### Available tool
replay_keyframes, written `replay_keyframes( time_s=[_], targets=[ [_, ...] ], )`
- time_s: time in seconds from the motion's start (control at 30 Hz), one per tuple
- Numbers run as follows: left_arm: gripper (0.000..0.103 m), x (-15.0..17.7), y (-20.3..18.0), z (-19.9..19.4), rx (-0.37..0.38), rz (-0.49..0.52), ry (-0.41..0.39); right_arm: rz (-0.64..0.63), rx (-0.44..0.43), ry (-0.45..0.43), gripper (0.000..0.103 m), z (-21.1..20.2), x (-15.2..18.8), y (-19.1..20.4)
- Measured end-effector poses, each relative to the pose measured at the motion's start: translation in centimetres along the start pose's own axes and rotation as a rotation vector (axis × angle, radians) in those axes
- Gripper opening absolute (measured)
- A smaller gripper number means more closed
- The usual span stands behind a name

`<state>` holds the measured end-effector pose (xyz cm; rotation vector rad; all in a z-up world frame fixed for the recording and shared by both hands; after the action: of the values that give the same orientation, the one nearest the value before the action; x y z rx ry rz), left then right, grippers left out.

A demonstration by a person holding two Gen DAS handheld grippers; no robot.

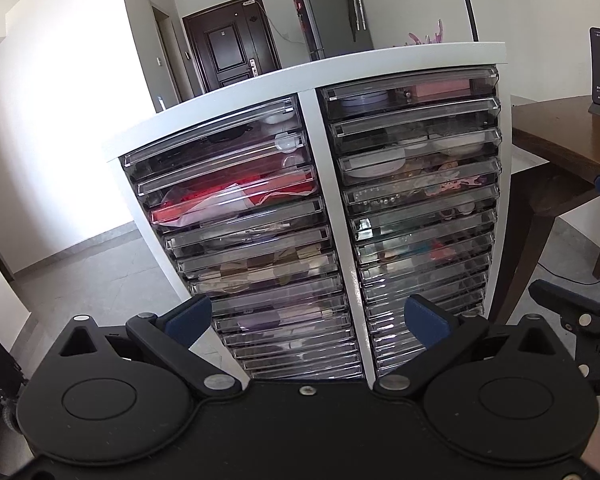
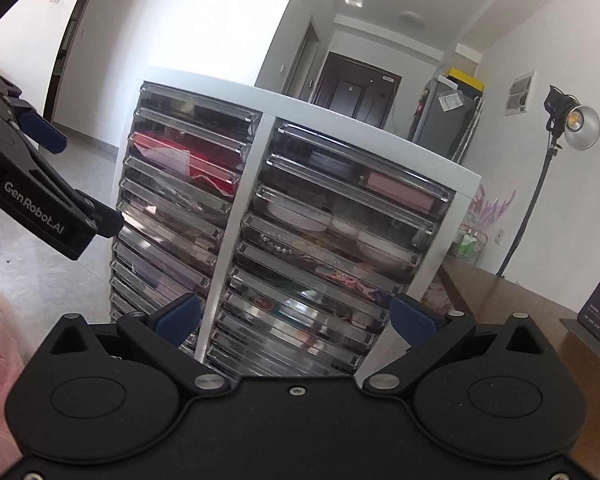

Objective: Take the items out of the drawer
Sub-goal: 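Move both grippers toward one clear drawer front, rolling them sideways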

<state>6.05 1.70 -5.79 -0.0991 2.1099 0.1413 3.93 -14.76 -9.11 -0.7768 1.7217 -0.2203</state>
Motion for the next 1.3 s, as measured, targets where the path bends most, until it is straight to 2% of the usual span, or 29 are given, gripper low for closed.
replay_keyframes(
  time_s=[0.43,1.3],
  targets=[
    [0.103,0.1,-1.1,1.5,0.048,0.019,-0.026,-0.070,0.012,0.006,0.103,0.9,0.5,1.0],
    [0.103,0.5,-1.3,2.2,0.052,0.057,-0.028,-0.082,0.008,0.020,0.103,1.2,0.7,1.3]
  ],
)
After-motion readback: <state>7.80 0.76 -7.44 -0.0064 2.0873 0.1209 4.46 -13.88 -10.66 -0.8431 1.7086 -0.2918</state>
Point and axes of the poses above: each gripper's, at about its wrist camera, not at the fingertips, and z roughly the way its jaws point, y to its left, x to its underside, the point moved 5 cm from there along z, roughly the way its jaws point, and after that the axes turned 14 degrees about -z, right-handed, at the moved point
